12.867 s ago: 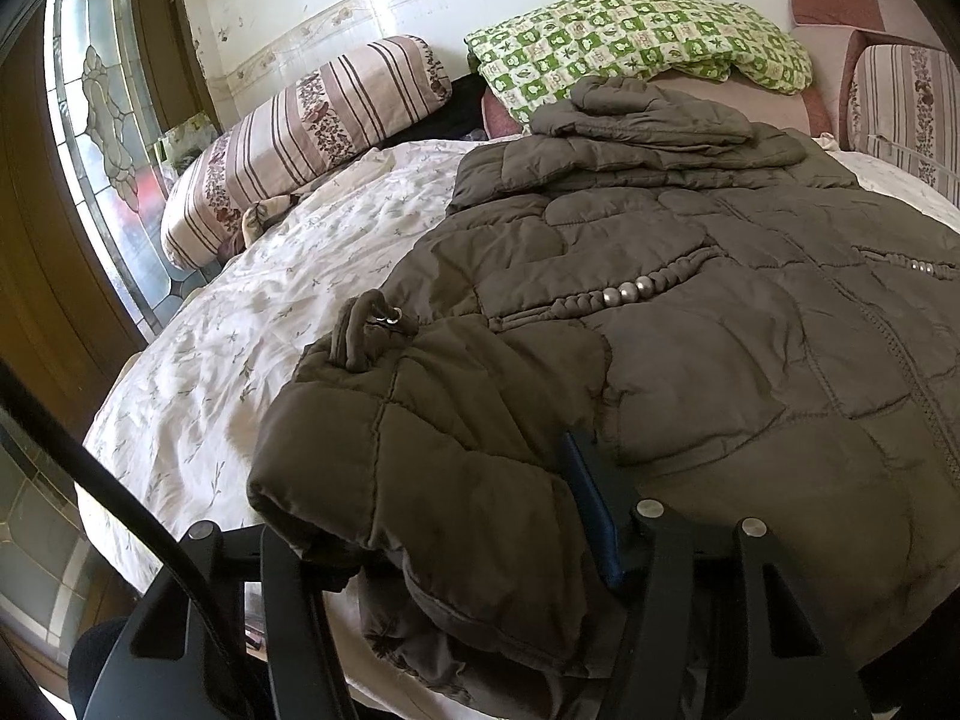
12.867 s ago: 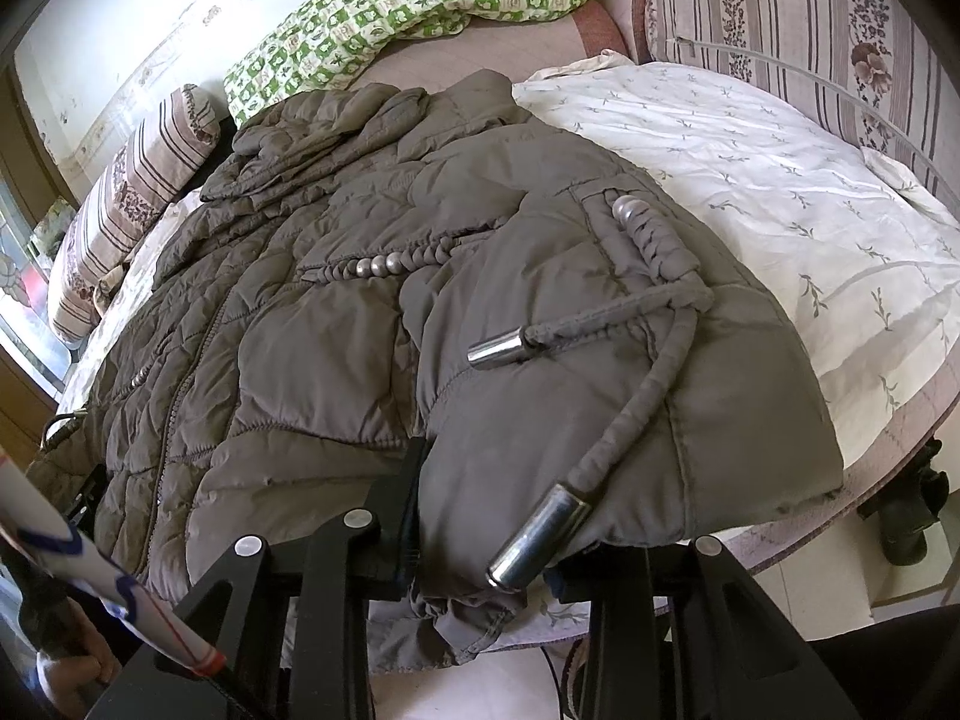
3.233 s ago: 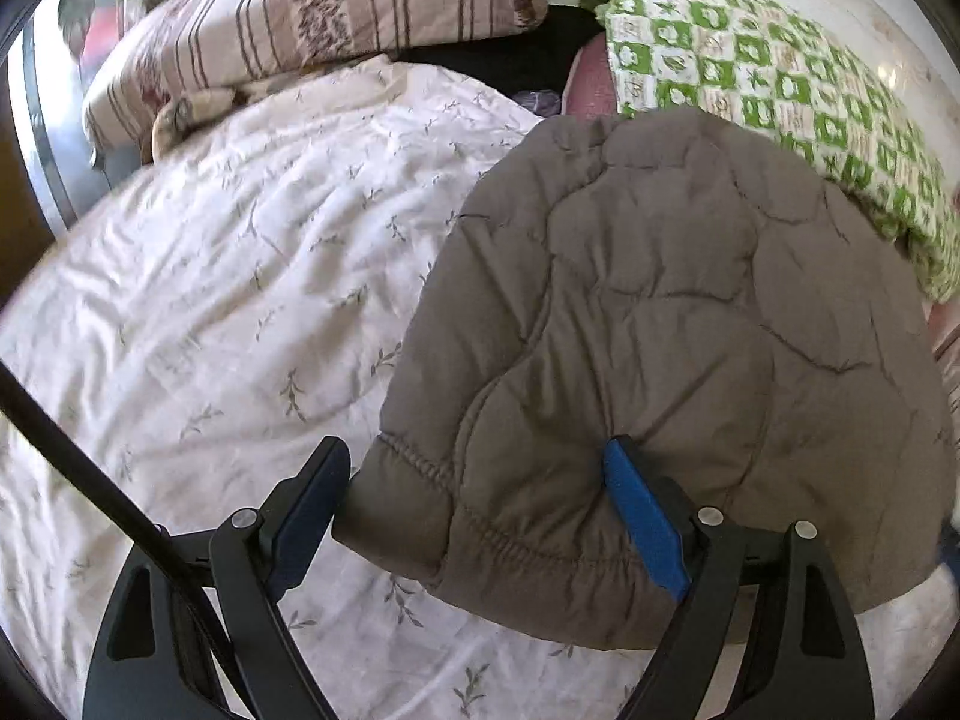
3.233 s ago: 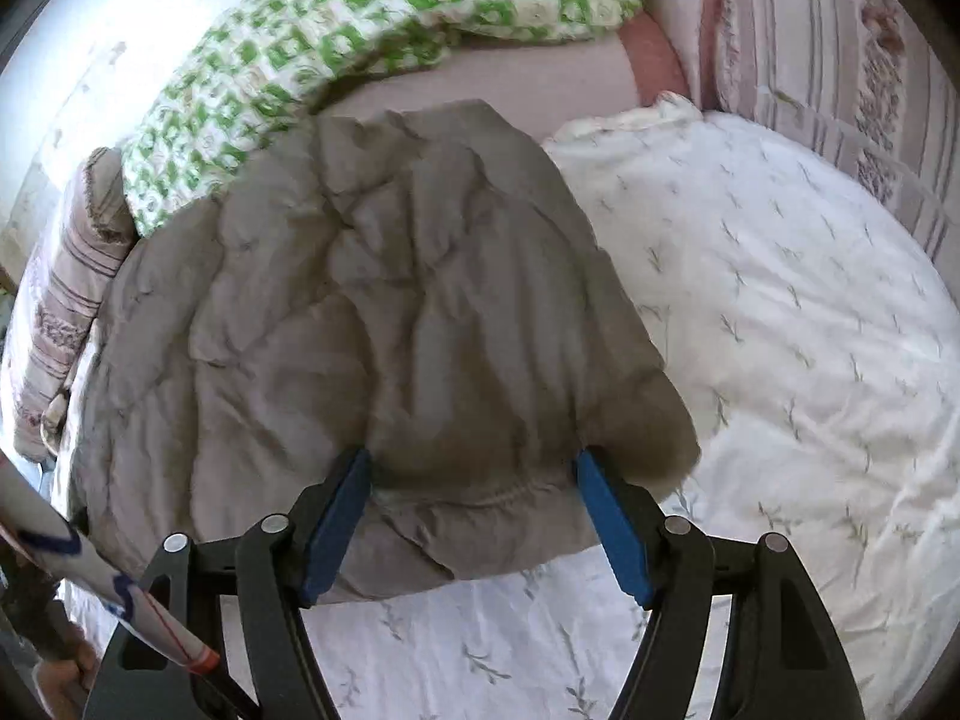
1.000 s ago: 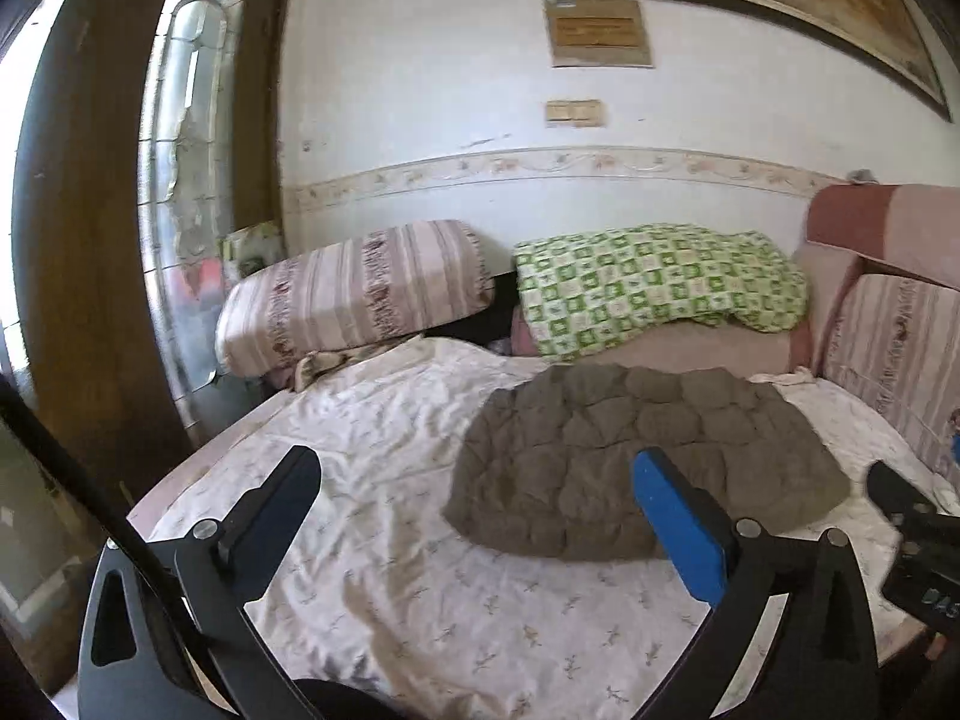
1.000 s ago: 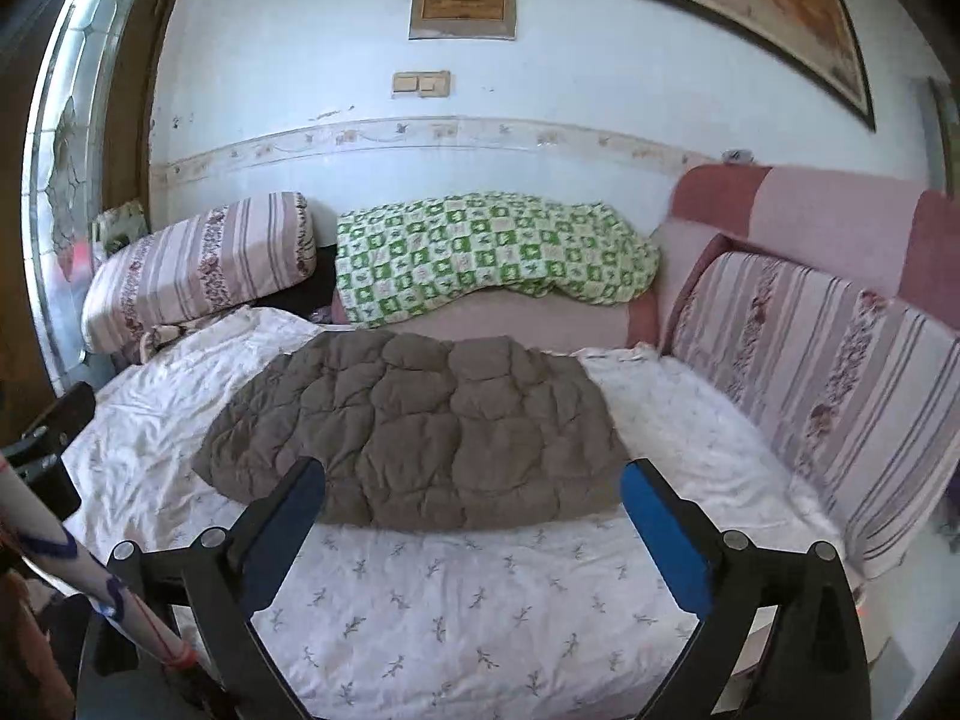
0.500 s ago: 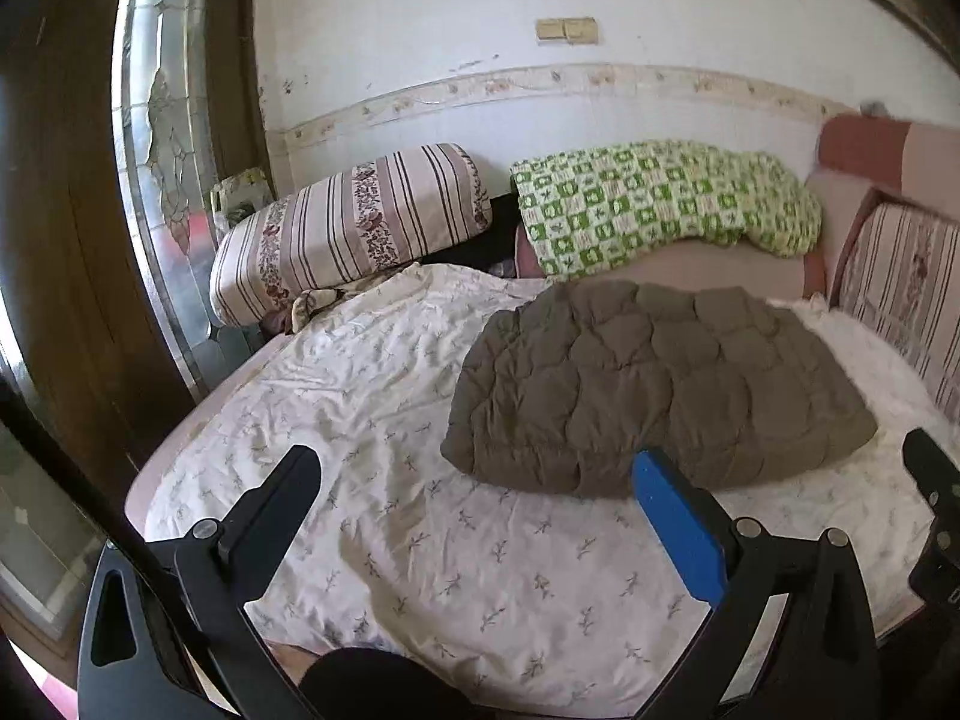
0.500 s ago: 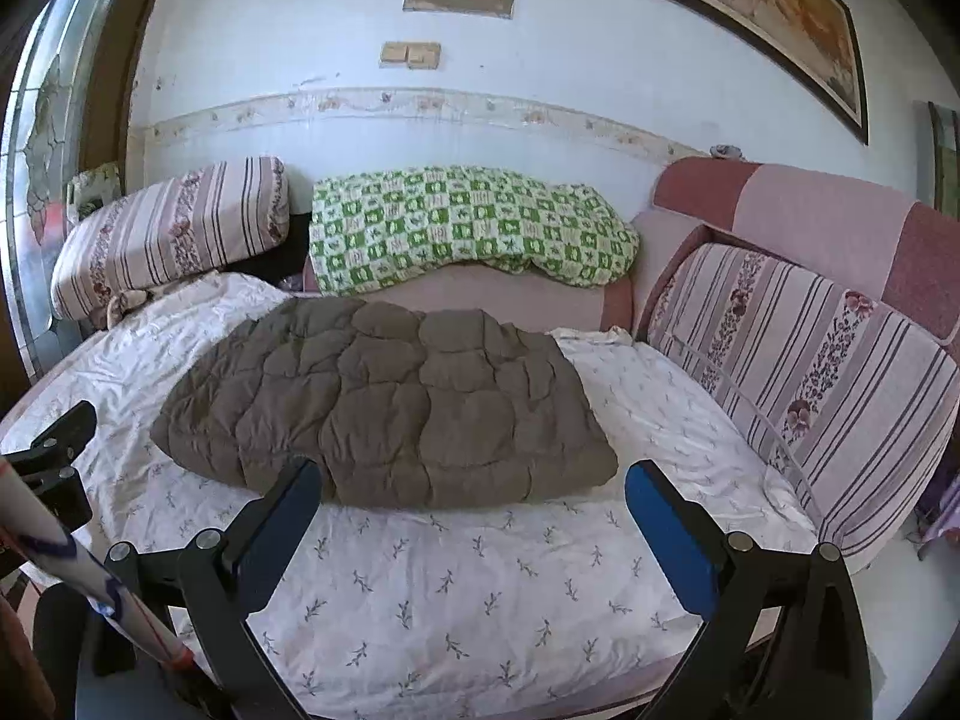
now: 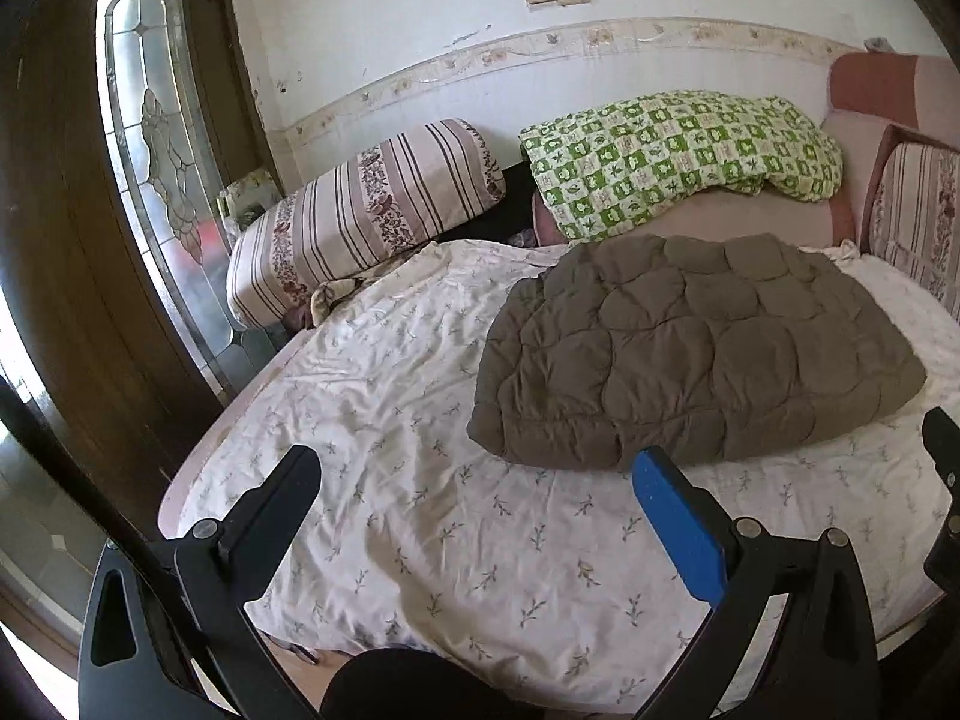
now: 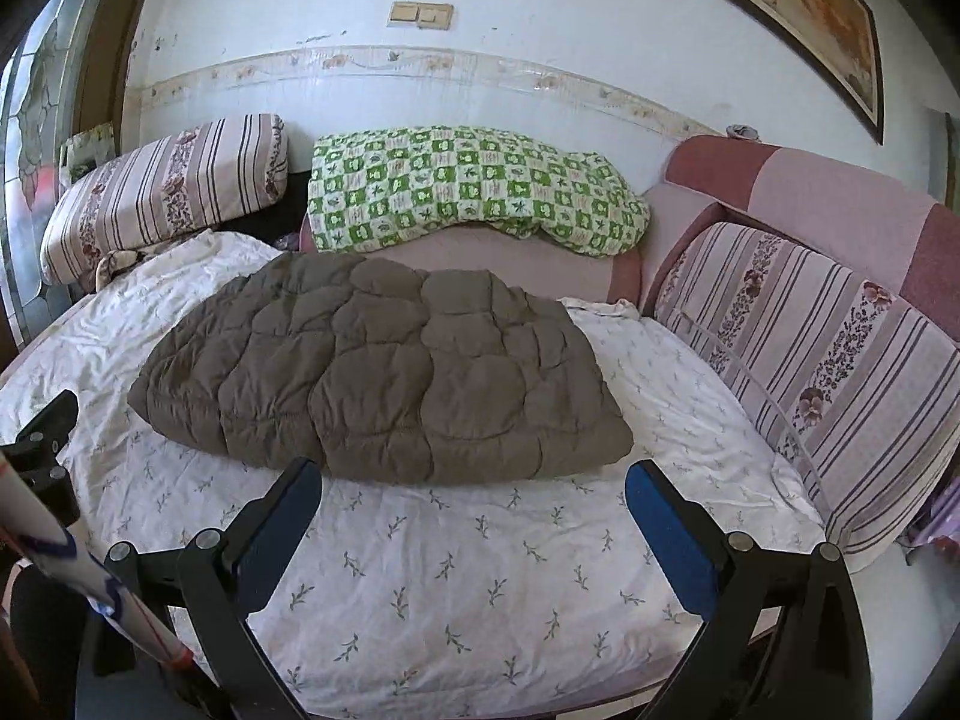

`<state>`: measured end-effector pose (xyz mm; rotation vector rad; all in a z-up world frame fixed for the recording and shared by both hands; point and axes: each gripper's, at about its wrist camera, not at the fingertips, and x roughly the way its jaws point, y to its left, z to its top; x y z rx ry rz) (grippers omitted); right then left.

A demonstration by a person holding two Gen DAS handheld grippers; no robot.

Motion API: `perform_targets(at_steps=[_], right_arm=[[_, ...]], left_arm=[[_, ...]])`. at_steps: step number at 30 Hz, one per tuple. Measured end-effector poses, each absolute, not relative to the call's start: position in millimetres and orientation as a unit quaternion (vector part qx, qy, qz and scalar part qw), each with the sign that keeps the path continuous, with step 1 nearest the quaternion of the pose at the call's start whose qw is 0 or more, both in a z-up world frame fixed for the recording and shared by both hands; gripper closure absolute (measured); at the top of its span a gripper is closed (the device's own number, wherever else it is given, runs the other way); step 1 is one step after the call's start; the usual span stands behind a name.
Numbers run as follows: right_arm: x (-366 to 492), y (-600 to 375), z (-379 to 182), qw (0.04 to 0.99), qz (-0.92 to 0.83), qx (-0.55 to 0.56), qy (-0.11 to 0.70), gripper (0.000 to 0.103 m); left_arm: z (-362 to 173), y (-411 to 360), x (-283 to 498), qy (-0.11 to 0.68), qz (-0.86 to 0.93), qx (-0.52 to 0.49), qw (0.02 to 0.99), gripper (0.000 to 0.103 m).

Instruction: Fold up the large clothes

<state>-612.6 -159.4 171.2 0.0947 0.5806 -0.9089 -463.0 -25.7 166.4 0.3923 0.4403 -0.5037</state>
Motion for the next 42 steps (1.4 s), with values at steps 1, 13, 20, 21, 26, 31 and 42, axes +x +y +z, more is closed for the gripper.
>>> perform_targets(at_steps=[1, 13, 20, 21, 26, 31, 42], right_arm=[[-611, -159, 170, 0.856, -0.433, 0.042, 0.278, 0.0], [-606, -161, 163, 0.853, -0.432, 0.039, 0.289, 0.0], [-606, -161, 160, 0.853, -0.432, 0.037, 0.292, 0.0], [-606, -161, 160, 0.852, -0.432, 0.037, 0.293, 0.0], [-607, -161, 158, 0.853, -0.43, 0.037, 0.294, 0.0], [-607, -161, 158, 0.853, -0.43, 0.037, 0.294, 0.0], [-608, -161, 157, 0.853, -0.43, 0.037, 0.295, 0.0]], left_arm=[[165, -27, -463, 0.217, -0.247, 0.195, 0.924, 0.0], [154, -29, -454, 0.234, -0.243, 0.206, 0.919, 0.0], [151, -30, -453, 0.24, -0.243, 0.211, 0.916, 0.0], [151, -30, -453, 0.24, -0.244, 0.211, 0.916, 0.0], [148, -32, -455, 0.242, -0.245, 0.216, 0.914, 0.0], [147, -33, -458, 0.24, -0.246, 0.22, 0.913, 0.0], [149, -33, -462, 0.237, -0.246, 0.224, 0.913, 0.0]])
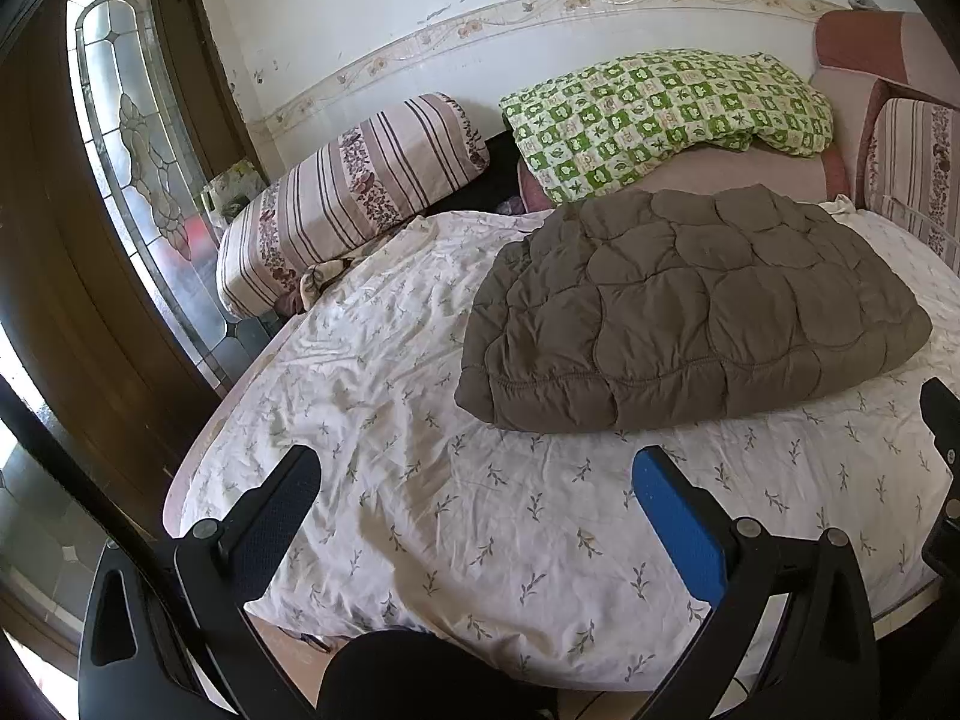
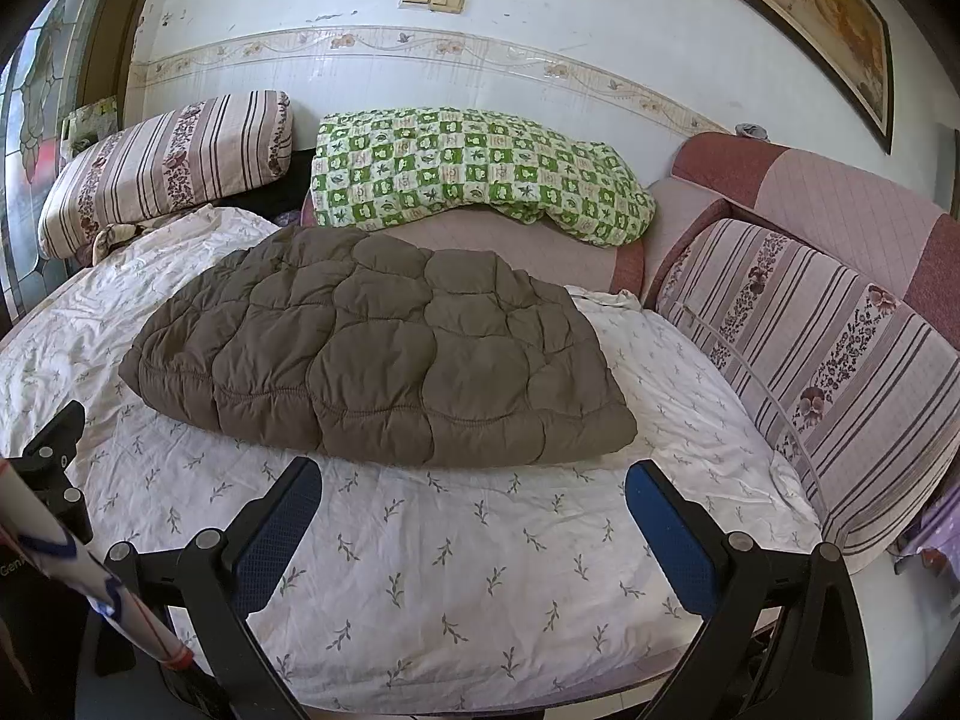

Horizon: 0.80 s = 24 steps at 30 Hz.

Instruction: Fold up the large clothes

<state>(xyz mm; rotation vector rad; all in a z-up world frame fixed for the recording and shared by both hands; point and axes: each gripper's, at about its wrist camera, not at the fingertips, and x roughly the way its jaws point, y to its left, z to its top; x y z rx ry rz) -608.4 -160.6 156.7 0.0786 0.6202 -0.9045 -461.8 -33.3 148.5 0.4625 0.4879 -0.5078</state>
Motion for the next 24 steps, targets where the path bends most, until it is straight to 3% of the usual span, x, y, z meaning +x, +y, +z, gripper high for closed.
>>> perform_targets(at_steps=[24], right_arm=[[-610.7, -158.1, 154.7, 0.853, -0.429, 0.035, 0.294, 0.0]], left_arm=[[152.0, -31.6, -464.8, 0.236, -0.253, 0.221, 0.912, 0.0]])
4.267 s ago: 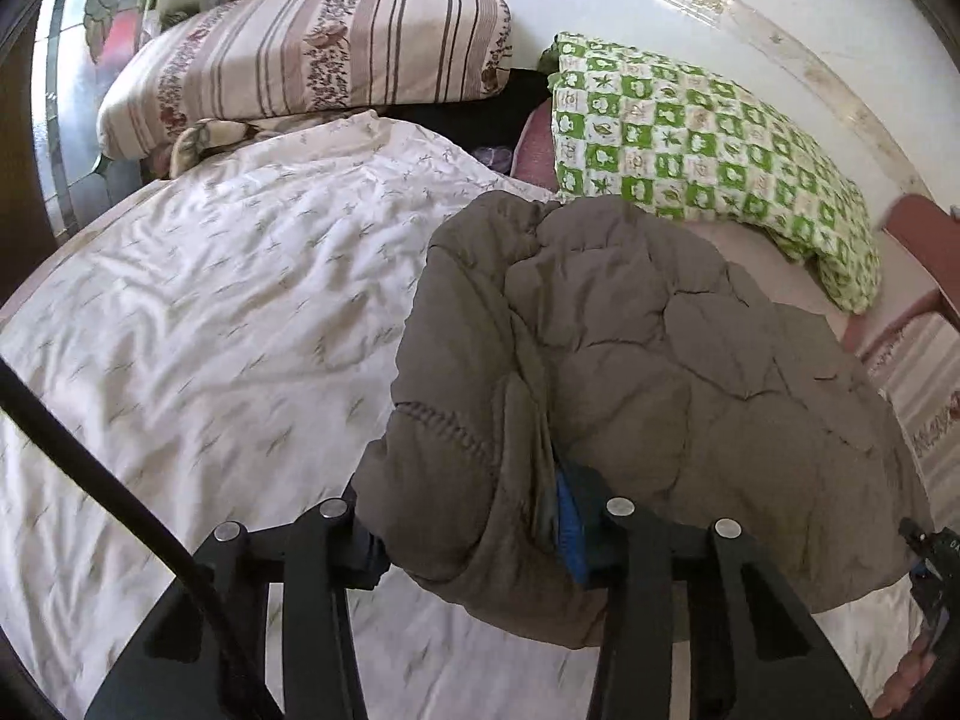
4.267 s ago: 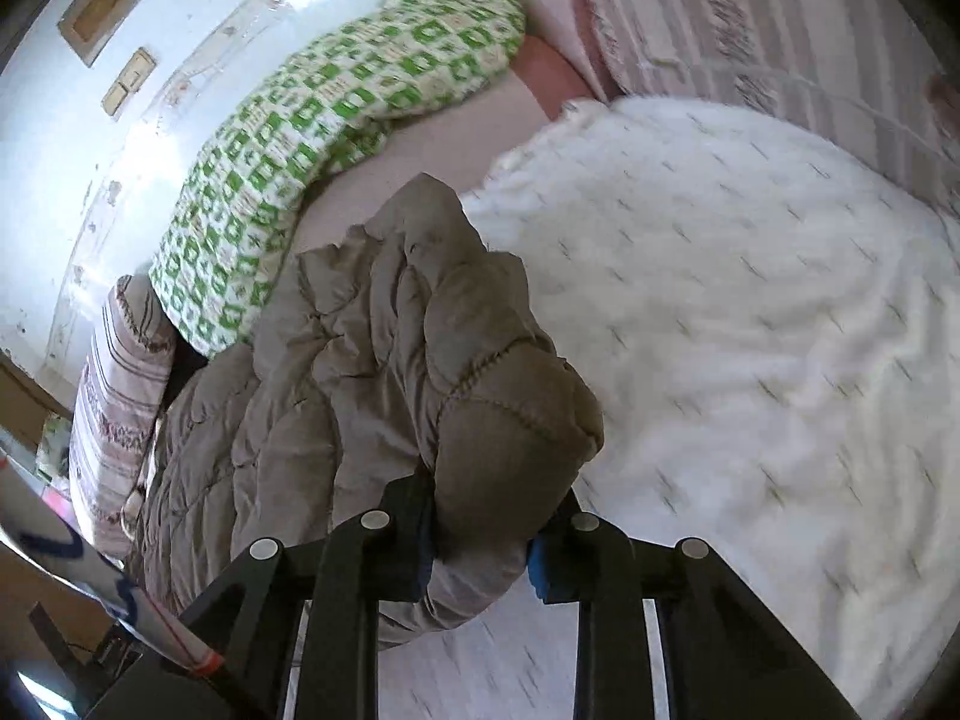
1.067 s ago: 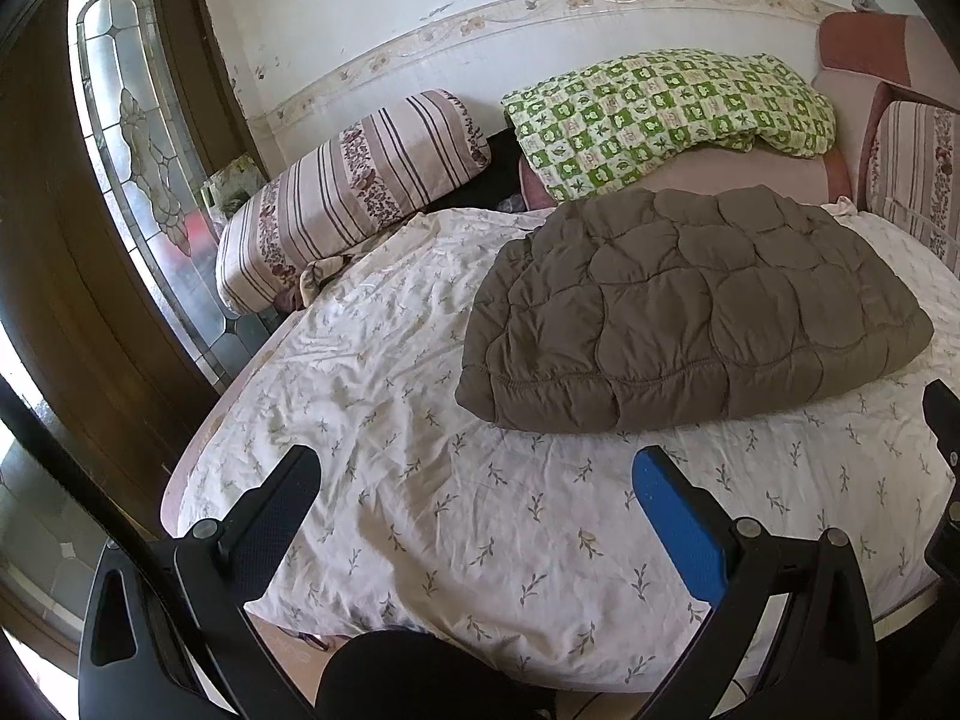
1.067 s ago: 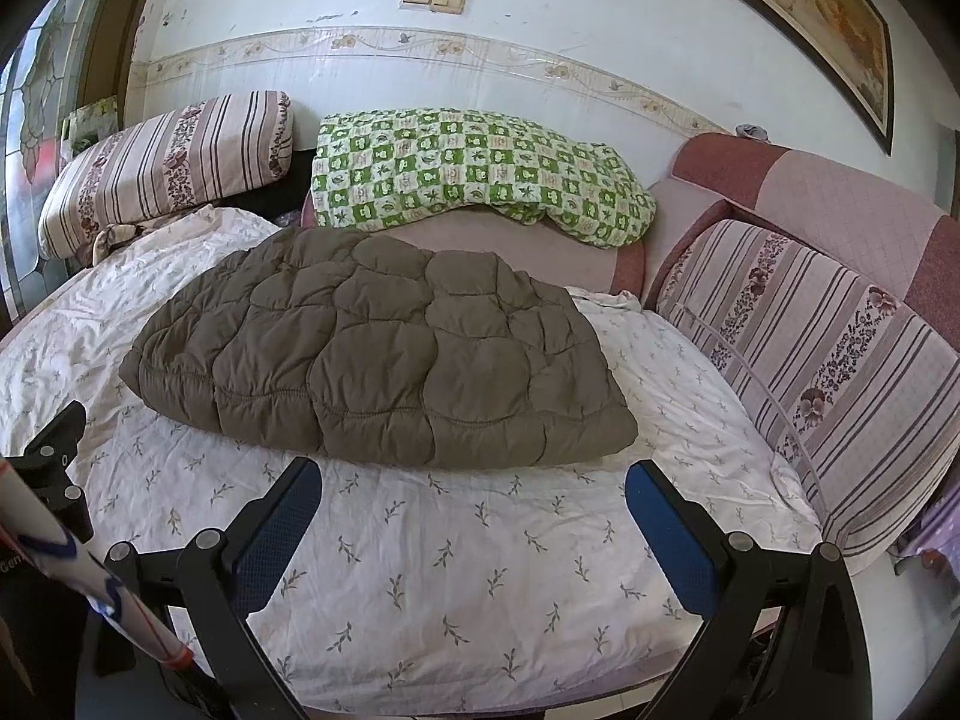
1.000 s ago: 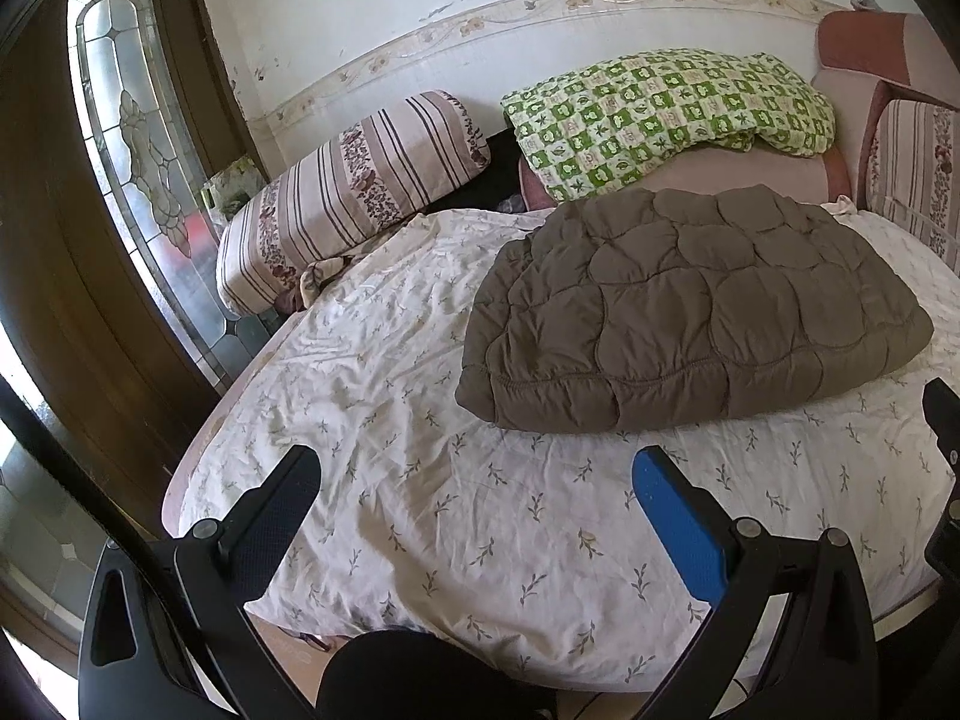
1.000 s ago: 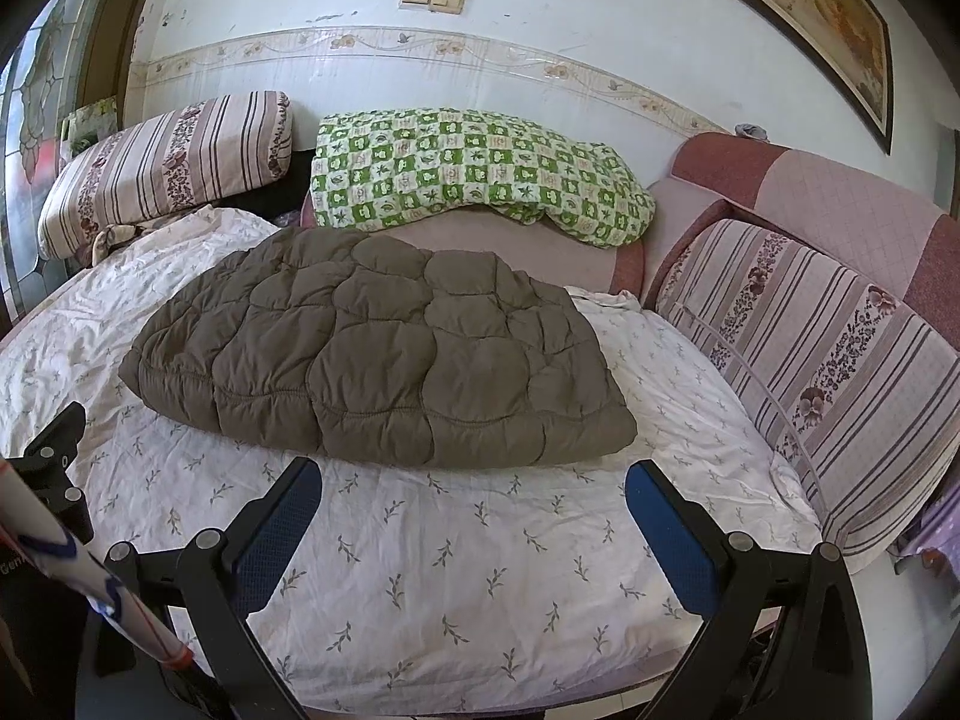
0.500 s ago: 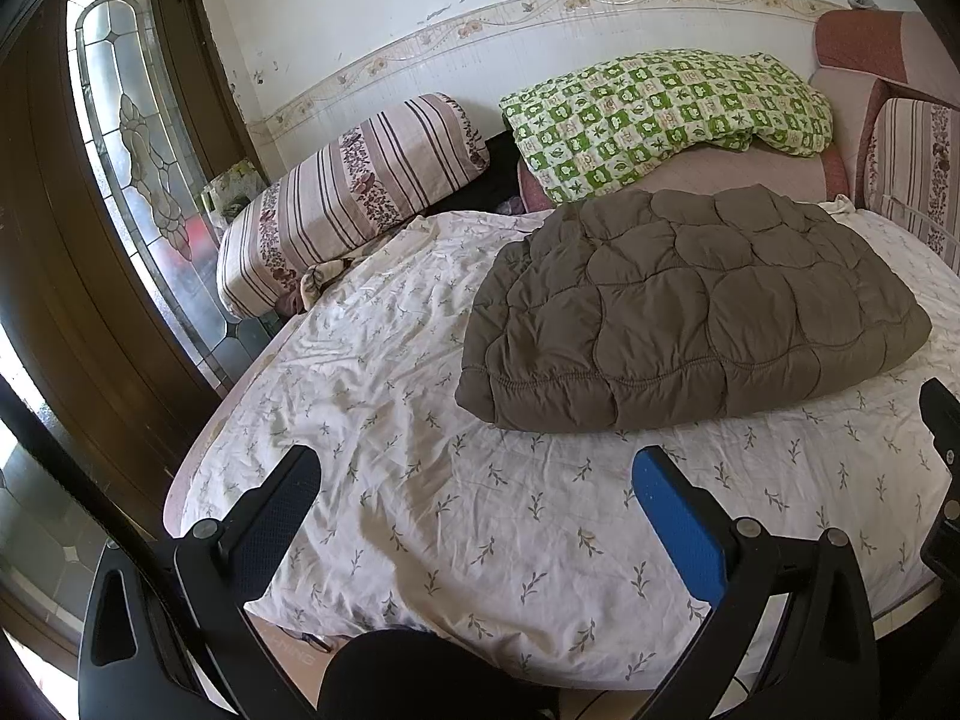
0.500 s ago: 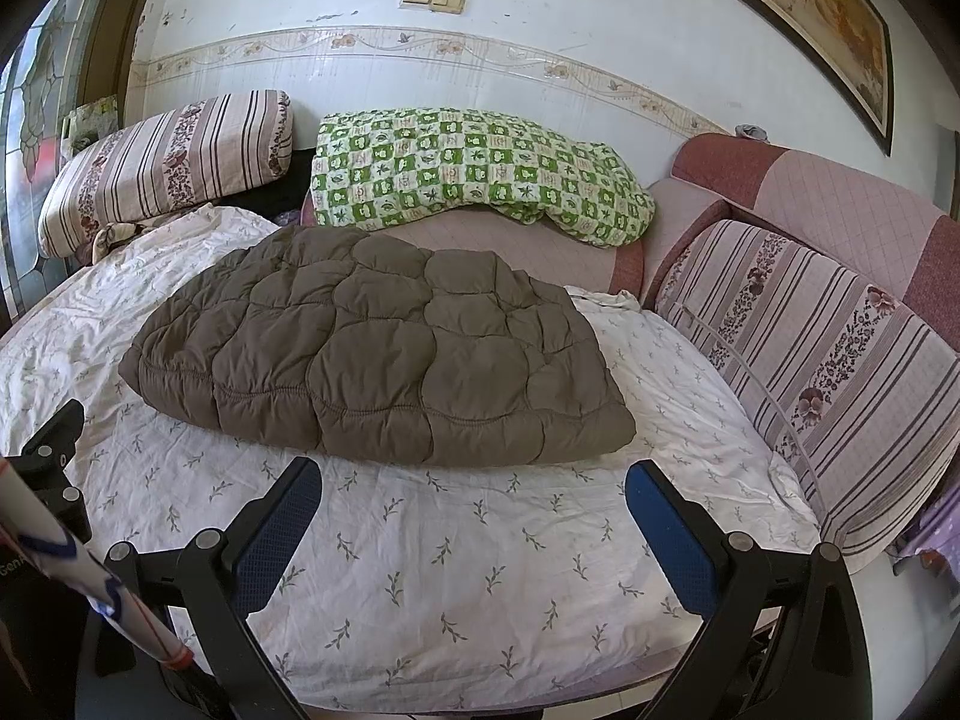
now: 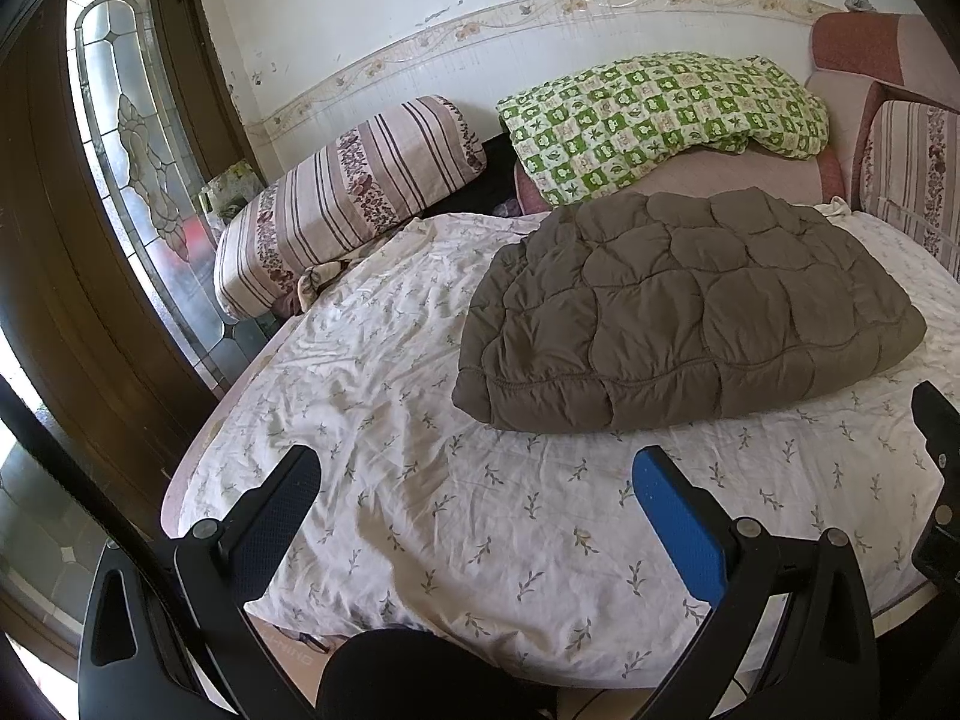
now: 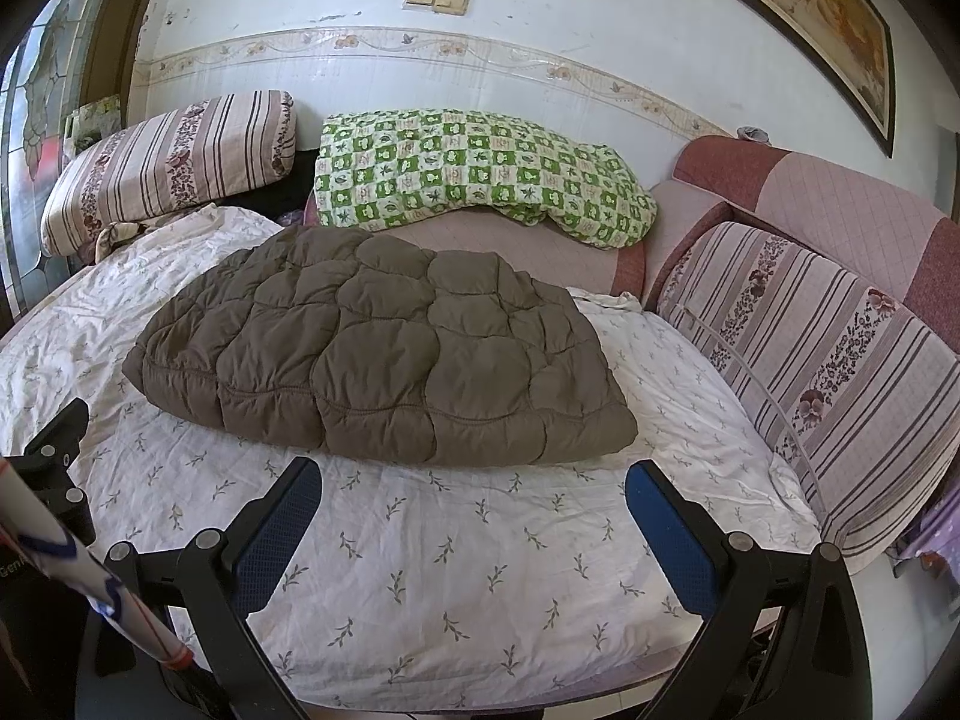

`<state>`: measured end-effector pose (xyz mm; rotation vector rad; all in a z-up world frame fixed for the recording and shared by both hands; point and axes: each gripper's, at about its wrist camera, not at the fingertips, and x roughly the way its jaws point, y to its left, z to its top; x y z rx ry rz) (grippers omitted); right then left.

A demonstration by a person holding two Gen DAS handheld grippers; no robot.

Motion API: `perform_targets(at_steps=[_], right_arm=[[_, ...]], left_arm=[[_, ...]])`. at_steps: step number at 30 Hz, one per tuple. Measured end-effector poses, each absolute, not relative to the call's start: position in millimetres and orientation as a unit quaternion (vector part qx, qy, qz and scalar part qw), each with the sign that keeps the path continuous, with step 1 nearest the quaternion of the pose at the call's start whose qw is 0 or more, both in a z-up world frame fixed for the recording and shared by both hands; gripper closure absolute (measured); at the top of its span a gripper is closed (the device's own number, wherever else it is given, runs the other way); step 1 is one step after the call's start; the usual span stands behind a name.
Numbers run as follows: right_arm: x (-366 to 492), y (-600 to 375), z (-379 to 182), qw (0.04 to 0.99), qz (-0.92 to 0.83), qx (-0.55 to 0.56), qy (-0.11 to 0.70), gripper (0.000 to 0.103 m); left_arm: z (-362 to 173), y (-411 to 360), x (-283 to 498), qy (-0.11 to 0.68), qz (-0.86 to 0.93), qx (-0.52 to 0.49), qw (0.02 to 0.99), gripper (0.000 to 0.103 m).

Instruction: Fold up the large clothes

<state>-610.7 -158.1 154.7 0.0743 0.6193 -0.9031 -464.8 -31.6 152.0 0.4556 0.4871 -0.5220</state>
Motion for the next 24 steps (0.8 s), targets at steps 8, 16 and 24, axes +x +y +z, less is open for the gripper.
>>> perform_targets(at_steps=[8, 16, 24], right_arm=[[-611, -158, 156, 0.853, -0.43, 0.033, 0.294, 0.0], [-609, -159, 156, 0.853, -0.427, 0.033, 0.297, 0.0], [-609, -168, 151, 0.856, -0.421, 0.041, 0.299, 0.0]], left_arm=[[154, -31, -465, 0.238, -0.259, 0.218, 0.91, 0.0], [152, -32, -464, 0.24, -0.256, 0.223, 0.91, 0.0], [141, -33, -456, 0.261, -0.298, 0.219, 0.892, 0.0]])
